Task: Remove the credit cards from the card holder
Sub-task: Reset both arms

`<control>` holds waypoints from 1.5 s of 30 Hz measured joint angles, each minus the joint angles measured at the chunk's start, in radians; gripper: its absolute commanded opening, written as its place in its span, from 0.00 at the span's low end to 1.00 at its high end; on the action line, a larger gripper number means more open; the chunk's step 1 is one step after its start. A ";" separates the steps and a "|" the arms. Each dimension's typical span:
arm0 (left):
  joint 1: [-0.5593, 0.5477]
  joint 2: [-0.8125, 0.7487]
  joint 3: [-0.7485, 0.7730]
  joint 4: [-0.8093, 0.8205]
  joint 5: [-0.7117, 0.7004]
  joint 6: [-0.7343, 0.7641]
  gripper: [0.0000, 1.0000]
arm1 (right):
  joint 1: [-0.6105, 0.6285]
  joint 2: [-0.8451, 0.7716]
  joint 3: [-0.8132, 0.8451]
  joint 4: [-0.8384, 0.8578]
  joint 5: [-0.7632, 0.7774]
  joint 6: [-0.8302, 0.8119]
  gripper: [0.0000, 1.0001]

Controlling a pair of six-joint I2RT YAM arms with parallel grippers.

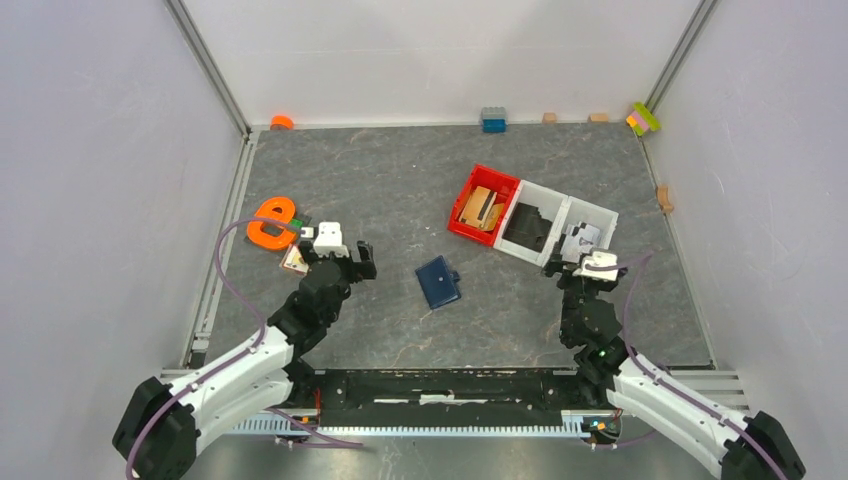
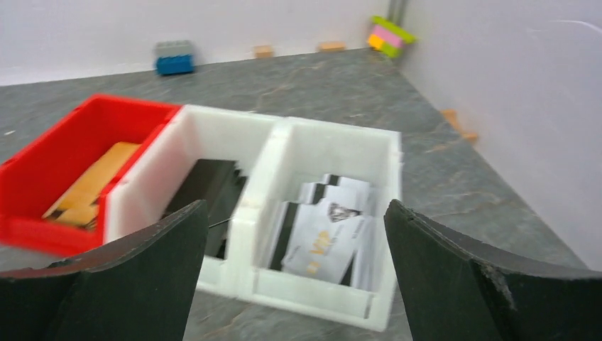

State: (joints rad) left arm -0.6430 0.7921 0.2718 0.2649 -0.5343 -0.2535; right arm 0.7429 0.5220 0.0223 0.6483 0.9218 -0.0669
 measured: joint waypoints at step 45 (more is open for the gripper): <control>0.487 0.698 -0.085 0.853 0.239 0.292 1.00 | -0.576 0.871 -0.013 0.777 -0.484 -0.121 0.98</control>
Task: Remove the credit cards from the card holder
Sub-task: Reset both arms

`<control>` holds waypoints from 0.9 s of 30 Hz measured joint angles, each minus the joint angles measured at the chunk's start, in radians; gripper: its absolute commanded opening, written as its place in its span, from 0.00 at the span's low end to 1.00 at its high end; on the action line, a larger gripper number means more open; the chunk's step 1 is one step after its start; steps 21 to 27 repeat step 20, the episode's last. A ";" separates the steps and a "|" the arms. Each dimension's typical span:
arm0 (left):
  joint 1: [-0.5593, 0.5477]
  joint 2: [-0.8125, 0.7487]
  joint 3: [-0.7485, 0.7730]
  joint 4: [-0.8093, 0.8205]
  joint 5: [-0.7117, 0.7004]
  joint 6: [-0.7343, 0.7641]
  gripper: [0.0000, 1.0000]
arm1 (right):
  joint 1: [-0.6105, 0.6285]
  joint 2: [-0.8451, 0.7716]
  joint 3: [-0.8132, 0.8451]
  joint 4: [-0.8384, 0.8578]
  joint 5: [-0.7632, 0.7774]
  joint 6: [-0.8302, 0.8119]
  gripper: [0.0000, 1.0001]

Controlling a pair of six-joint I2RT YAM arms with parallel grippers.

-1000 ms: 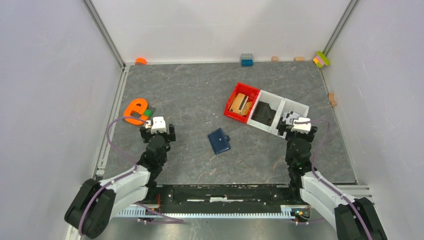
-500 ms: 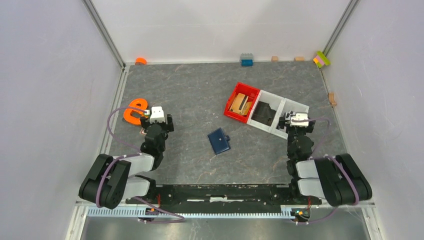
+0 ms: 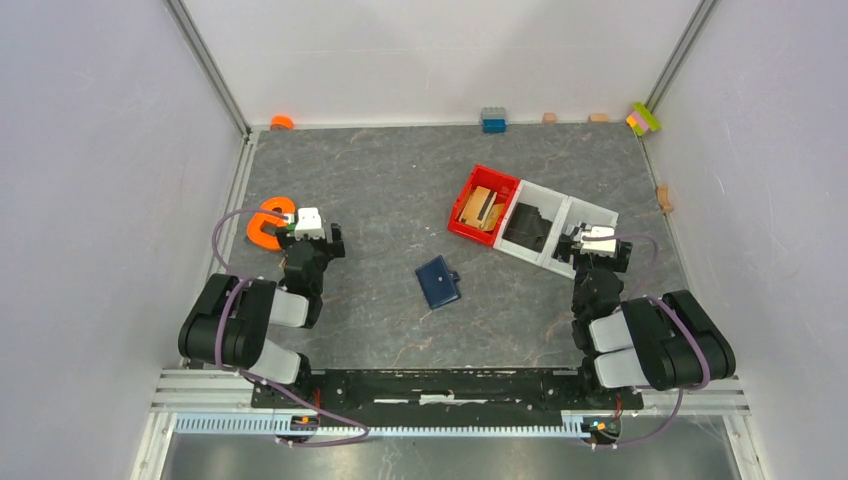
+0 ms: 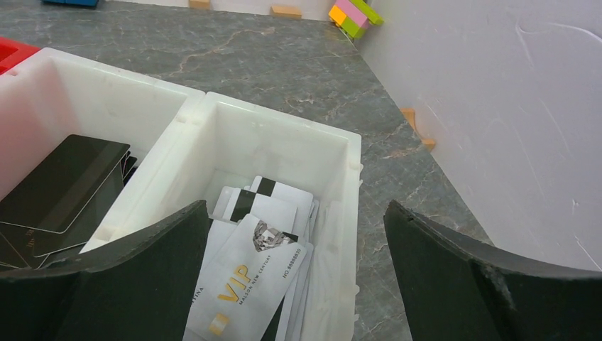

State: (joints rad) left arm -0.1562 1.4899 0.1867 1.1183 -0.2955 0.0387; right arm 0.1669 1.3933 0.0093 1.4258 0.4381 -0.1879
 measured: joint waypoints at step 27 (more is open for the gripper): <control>0.011 0.000 0.040 -0.038 0.013 -0.001 1.00 | 0.000 0.000 0.000 0.002 0.000 0.000 0.98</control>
